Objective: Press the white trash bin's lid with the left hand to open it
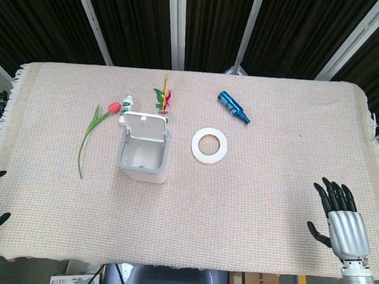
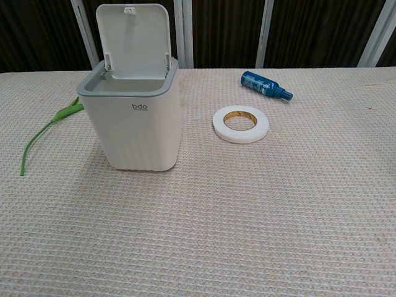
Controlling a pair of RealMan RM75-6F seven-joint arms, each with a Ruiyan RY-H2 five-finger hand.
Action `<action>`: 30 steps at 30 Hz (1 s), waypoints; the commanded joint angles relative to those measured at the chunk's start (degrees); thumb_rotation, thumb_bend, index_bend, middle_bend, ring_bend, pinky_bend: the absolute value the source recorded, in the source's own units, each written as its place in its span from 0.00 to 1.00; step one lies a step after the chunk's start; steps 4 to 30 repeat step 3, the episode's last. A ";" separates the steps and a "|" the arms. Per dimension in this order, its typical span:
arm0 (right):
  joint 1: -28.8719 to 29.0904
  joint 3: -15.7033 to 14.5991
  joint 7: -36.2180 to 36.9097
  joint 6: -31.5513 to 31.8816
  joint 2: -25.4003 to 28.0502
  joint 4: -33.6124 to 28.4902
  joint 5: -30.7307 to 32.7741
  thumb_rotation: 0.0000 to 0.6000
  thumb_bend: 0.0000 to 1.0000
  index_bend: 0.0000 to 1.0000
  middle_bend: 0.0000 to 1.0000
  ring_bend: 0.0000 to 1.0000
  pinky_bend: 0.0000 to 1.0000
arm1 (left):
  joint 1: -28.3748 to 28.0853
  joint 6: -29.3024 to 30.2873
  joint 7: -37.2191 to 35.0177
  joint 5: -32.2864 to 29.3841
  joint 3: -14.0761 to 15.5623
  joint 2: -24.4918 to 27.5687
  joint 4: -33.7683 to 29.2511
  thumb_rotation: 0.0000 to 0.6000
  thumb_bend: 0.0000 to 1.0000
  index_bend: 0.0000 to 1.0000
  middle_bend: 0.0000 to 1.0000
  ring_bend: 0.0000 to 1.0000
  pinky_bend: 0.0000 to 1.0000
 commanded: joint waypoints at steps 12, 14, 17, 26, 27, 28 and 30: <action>0.11 0.00 0.44 0.32 -0.37 0.27 -0.62 1.00 0.27 0.12 0.02 0.00 0.00 | 1.07 1.13 -1.80 1.07 -1.54 -0.69 2.18 1.00 0.17 0.20 0.12 0.00 0.05; 0.11 0.00 0.44 0.32 -0.37 0.27 -0.62 1.00 0.27 0.12 0.02 0.00 0.00 | 1.07 1.13 -1.80 1.07 -1.54 -0.69 2.18 1.00 0.17 0.20 0.12 0.00 0.05; 0.11 0.00 0.44 0.32 -0.37 0.27 -0.62 1.00 0.27 0.12 0.02 0.00 0.00 | 1.07 1.13 -1.80 1.07 -1.54 -0.69 2.18 1.00 0.17 0.20 0.12 0.00 0.05; 0.11 0.00 0.44 0.32 -0.37 0.27 -0.62 1.00 0.27 0.12 0.02 0.00 0.00 | 1.07 1.13 -1.80 1.07 -1.54 -0.69 2.18 1.00 0.17 0.20 0.12 0.00 0.05; 0.11 0.00 0.44 0.32 -0.37 0.27 -0.62 1.00 0.27 0.12 0.02 0.00 0.00 | 1.07 1.13 -1.80 1.07 -1.54 -0.69 2.18 1.00 0.17 0.20 0.12 0.00 0.05; 0.11 0.00 0.44 0.32 -0.37 0.27 -0.62 1.00 0.27 0.12 0.02 0.00 0.00 | 1.07 1.13 -1.80 1.07 -1.54 -0.69 2.18 1.00 0.17 0.20 0.12 0.00 0.05; 0.11 0.00 0.44 0.32 -0.37 0.27 -0.62 1.00 0.27 0.12 0.02 0.00 0.00 | 1.07 1.13 -1.80 1.07 -1.54 -0.69 2.18 1.00 0.17 0.20 0.12 0.00 0.05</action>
